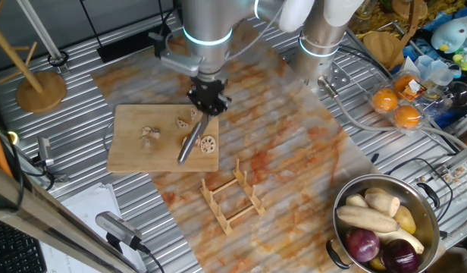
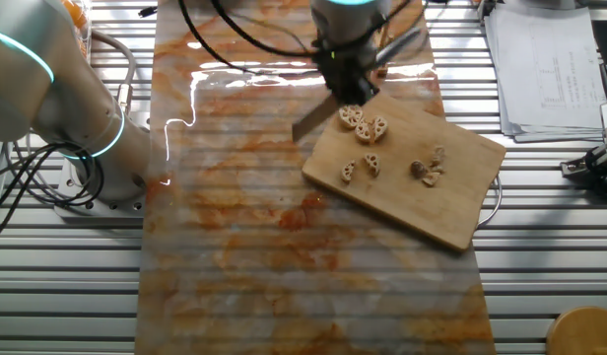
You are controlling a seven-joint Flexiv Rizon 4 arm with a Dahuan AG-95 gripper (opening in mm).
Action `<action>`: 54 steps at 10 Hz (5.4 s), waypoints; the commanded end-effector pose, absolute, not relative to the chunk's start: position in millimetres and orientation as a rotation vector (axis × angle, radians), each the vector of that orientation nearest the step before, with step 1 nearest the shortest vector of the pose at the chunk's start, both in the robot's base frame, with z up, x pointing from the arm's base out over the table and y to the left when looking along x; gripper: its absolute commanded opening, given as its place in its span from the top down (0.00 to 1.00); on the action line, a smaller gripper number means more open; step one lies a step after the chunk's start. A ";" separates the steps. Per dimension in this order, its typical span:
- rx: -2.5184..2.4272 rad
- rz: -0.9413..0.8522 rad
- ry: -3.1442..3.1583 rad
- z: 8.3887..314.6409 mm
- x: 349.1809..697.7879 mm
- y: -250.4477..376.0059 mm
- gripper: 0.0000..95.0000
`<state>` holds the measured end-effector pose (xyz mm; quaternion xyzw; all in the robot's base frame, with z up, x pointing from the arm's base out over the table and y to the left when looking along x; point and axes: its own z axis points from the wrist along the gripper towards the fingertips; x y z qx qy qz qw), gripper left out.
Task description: Slice the lotus root
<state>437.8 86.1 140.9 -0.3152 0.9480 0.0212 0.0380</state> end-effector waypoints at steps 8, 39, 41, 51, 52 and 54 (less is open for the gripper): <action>-0.708 -0.015 3.028 148.6 437.7 114.2 1.00; -0.309 -0.064 3.034 89.8 484.8 236.6 1.00; -0.299 -0.070 3.033 84.1 484.6 234.3 1.00; -0.339 -0.100 3.067 127.2 485.1 211.0 0.60; -0.345 -0.092 3.083 141.4 487.7 200.0 0.60; -0.374 -0.097 3.111 163.9 491.8 172.9 1.00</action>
